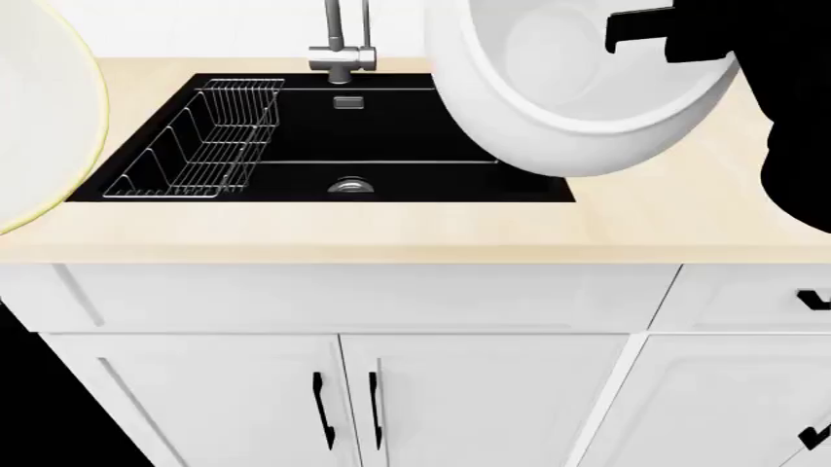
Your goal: Stack the bowls in the sink.
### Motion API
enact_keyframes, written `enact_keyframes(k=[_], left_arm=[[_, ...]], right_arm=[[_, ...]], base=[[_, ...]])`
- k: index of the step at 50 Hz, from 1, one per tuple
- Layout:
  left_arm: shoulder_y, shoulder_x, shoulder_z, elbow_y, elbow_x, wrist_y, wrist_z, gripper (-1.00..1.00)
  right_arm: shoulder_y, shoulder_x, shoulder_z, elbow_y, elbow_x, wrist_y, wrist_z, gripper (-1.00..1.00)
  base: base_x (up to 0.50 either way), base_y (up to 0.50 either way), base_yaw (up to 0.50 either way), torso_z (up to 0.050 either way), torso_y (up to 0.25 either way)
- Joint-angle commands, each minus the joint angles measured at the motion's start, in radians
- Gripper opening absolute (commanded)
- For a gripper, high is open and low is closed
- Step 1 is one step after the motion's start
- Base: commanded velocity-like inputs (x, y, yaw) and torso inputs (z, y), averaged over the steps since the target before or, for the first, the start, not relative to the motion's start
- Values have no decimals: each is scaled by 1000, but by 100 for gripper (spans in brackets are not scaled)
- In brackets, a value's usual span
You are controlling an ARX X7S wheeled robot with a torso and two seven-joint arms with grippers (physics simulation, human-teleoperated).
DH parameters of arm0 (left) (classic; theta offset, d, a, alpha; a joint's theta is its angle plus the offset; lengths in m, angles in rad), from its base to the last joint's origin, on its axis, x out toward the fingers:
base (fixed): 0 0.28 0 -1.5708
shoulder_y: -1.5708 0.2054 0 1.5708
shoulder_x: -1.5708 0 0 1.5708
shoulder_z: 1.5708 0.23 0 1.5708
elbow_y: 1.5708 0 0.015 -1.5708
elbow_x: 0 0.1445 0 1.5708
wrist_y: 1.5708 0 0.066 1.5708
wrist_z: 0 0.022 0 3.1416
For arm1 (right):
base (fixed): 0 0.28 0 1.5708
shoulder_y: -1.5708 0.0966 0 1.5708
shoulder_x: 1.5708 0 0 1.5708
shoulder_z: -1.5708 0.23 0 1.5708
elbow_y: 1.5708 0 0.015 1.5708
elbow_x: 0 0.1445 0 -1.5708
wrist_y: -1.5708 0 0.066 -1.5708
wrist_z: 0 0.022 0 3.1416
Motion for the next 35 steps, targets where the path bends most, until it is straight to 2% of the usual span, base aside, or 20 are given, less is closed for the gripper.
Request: enact_keyframes(k=[1,17,35], left_arm=[[-50,2,-8,-4,0,-2,-2,-100],[-53,2,-1,-6,8,-2,-1,-100],[-55,25,-25,-10,13,-34,-12,-100]], right_arm=[[-1,33,25,-12,-14,2,26,-100],[-4,79,38,-30,2,-1,67,-100],[-2,61,38,-20,-4,15,61,-100]], base=[[293,0,0,0,10],[350,0,0,0,2],[365,0,0,0,3]])
